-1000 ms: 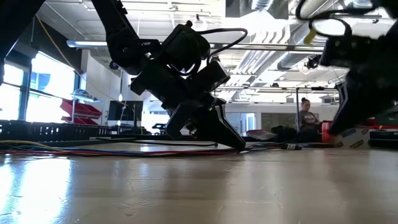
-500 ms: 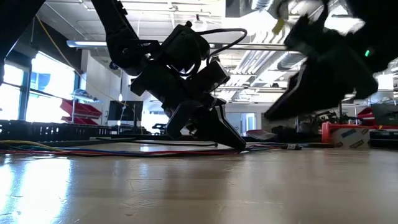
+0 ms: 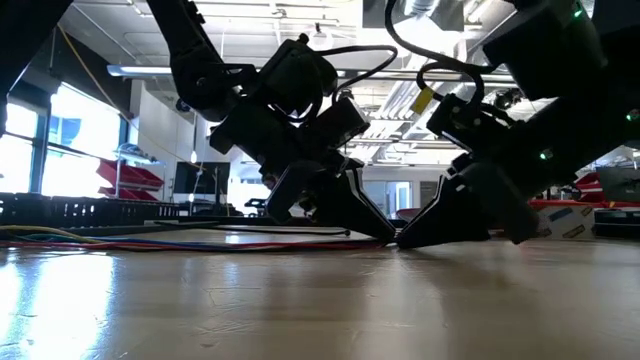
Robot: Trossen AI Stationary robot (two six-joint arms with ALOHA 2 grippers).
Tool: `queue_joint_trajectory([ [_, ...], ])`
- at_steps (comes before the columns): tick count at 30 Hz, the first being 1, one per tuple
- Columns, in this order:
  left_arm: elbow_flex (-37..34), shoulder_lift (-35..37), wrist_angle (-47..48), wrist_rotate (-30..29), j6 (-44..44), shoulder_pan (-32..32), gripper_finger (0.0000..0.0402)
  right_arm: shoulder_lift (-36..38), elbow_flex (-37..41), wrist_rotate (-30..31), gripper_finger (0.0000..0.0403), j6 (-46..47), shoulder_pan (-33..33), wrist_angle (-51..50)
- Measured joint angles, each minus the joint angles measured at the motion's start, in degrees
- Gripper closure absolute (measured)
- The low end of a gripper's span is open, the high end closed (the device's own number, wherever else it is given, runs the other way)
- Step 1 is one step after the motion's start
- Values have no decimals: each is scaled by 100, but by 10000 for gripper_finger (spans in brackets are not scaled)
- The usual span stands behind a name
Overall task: Ziptie cables
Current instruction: Wrap the cables together using the left black zip tie
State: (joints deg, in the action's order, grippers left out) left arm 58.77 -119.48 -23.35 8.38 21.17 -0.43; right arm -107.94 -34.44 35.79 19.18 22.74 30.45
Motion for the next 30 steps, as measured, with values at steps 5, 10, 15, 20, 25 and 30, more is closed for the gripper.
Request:
queue_joint_trajectory([
  [5,1,0,-2,-15,-2,2,398,-4,0,206,393,-19,-23,-63],
  [10,6,-2,-1,-34,-1,4,398,-4,0,286,399,13,-26,-93],
  [15,21,-3,118,-30,0,3,398,-1,-28,357,401,447,129,-501],
  [20,30,-7,222,-5,2,-7,398,26,-48,508,402,1174,444,-1079],
  [25,8,9,437,2,42,4,400,157,-26,574,402,1597,648,-1529],
  [30,8,9,397,-4,43,2,400,666,9,365,402,1808,704,-2327],
])
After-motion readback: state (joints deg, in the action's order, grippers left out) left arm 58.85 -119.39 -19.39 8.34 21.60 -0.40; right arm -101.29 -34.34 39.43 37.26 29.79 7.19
